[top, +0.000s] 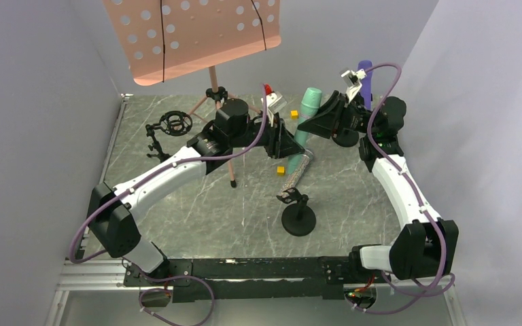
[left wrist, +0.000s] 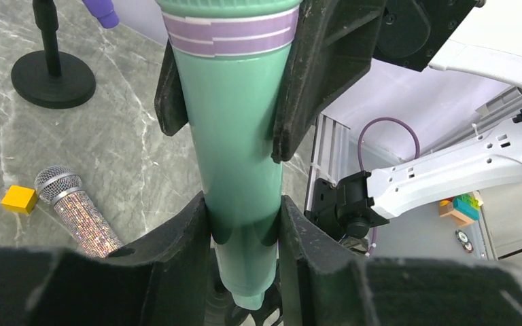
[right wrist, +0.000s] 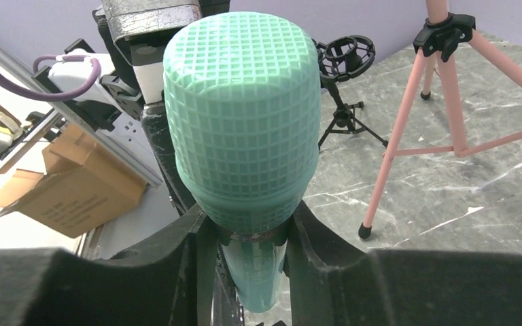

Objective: Attach the microphones to the stand

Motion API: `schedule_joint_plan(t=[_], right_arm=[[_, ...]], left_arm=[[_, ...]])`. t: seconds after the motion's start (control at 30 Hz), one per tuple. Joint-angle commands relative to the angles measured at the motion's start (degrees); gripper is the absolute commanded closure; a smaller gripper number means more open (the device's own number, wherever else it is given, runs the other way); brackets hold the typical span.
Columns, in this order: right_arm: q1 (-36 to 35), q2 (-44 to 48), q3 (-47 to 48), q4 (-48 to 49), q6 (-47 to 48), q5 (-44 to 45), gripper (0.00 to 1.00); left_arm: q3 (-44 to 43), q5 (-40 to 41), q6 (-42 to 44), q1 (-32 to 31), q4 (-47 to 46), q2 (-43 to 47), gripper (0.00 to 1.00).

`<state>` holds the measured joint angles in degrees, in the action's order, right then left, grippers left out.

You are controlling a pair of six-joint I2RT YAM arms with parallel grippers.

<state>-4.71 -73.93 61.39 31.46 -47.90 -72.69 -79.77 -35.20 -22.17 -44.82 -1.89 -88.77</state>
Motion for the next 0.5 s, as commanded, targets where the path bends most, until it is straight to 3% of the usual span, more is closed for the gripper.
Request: schedule_joint_plan(t=[0.0,0.1,0.23,0.4,0.47], right_arm=[[0.0,0.5,1.4,4.7,-2.8,-1.5,0.93],[0.0,2.0,0.9,5.0,-1.7,-1.9,0.95],[0.2,5.2,-0.2,3.1,1.9,-2.2,0.96],[0.4,9.0,-3.2,3.9,4.9,-2.3,0.96],[0.5,10.1,-5.2,6.2,5.1,-2.4,0.97]], left_arm=[[-2.1,-2.0,2.1,-0.4,-1.0,1.7,0.90],[-0.5,-2.3,0.9,0.4,-1.8,3.4,0.53],[6.3,-3.6,-1.8,2.3,-7.3,8.7,0.18],[20.5,-0.7,-0.7,4.9,-12.3,19.5,0.01],[25.9,0.0,-0.3,6.1,-14.6,24.0,0.01]])
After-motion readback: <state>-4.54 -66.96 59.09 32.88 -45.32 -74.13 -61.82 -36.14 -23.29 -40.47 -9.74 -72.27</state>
